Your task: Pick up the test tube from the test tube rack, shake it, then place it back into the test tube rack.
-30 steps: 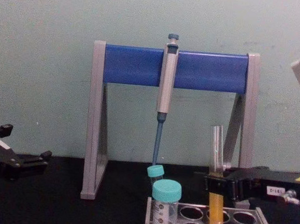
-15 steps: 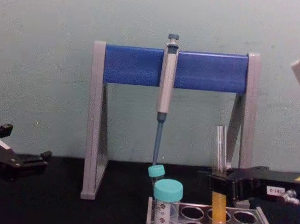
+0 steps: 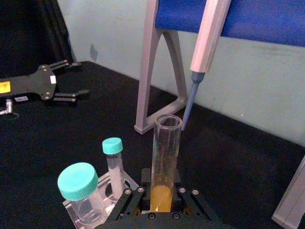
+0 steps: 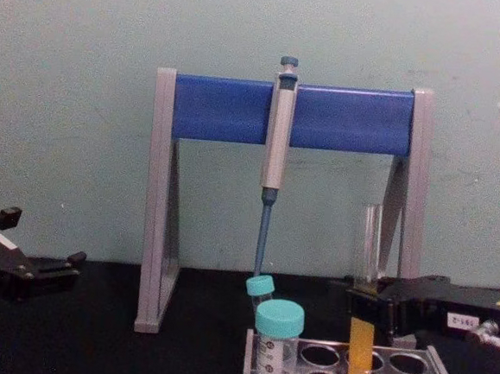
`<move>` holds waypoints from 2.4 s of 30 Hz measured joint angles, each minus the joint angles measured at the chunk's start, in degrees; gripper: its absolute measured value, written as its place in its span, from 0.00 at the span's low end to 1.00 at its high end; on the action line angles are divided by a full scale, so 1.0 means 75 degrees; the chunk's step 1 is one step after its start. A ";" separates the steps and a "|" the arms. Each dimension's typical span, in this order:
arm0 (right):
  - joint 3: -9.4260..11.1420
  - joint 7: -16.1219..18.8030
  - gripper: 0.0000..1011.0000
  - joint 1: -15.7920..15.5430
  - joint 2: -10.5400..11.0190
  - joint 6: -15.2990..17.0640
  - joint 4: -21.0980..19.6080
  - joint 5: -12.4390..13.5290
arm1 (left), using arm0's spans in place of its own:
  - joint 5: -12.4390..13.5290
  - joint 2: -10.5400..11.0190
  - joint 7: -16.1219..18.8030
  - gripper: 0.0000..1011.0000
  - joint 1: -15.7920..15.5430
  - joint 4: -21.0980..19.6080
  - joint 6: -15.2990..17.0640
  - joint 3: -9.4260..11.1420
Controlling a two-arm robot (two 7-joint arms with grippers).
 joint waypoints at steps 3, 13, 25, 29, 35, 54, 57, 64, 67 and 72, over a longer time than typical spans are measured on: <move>0.0054 0.0003 0.23 -0.0111 0.0016 -0.0200 -0.0076 -0.0003 | 0.0000 0.0000 0.0000 0.99 0.0000 0.0000 0.0000 0.0000; 0.0211 -0.0032 0.23 -0.0451 0.0097 -0.0990 -0.0331 -0.0317 | 0.0000 0.0000 0.0000 0.99 0.0000 0.0000 0.0000 0.0000; 0.0520 0.0045 0.23 -0.0664 0.0121 -0.1330 -0.0728 -0.0369 | 0.0000 0.0000 0.0000 0.99 0.0000 0.0000 0.0000 0.0000; 0.0586 0.0063 0.23 -0.0670 0.0142 -0.1377 -0.0884 -0.0366 | 0.0000 0.0000 0.0000 0.99 0.0000 0.0000 0.0000 0.0000; 0.0673 0.0126 0.23 -0.0578 0.0143 -0.1466 -0.1072 -0.0356 | 0.0000 0.0000 0.0000 0.99 0.0000 0.0001 0.0000 0.0000; 0.0607 0.0132 0.23 -0.0166 -0.0104 -0.1473 -0.0733 -0.0370 | 0.0000 0.0000 0.0000 0.99 0.0000 0.0000 0.0000 -0.0001; 0.0639 0.0052 0.23 -0.0159 -0.0108 -0.1461 -0.0701 -0.0407 | 0.0000 0.0000 0.0000 0.99 0.0000 0.0000 0.0000 0.0000; 0.0876 -0.0183 0.23 -0.0373 0.0076 -0.1377 -0.0921 -0.0502 | 0.0000 0.0000 0.0000 0.99 0.0000 0.0000 0.0000 0.0000; 0.1001 -0.0271 0.23 -0.0592 0.0237 -0.1246 -0.1170 -0.0521 | 0.0000 0.0000 0.0000 0.99 0.0000 0.0000 0.0000 0.0000; 0.1177 -0.0275 0.23 -0.1030 0.0578 -0.0842 -0.1706 -0.0430 | 0.0000 0.0000 0.0000 0.99 0.0000 0.0001 0.0000 0.0000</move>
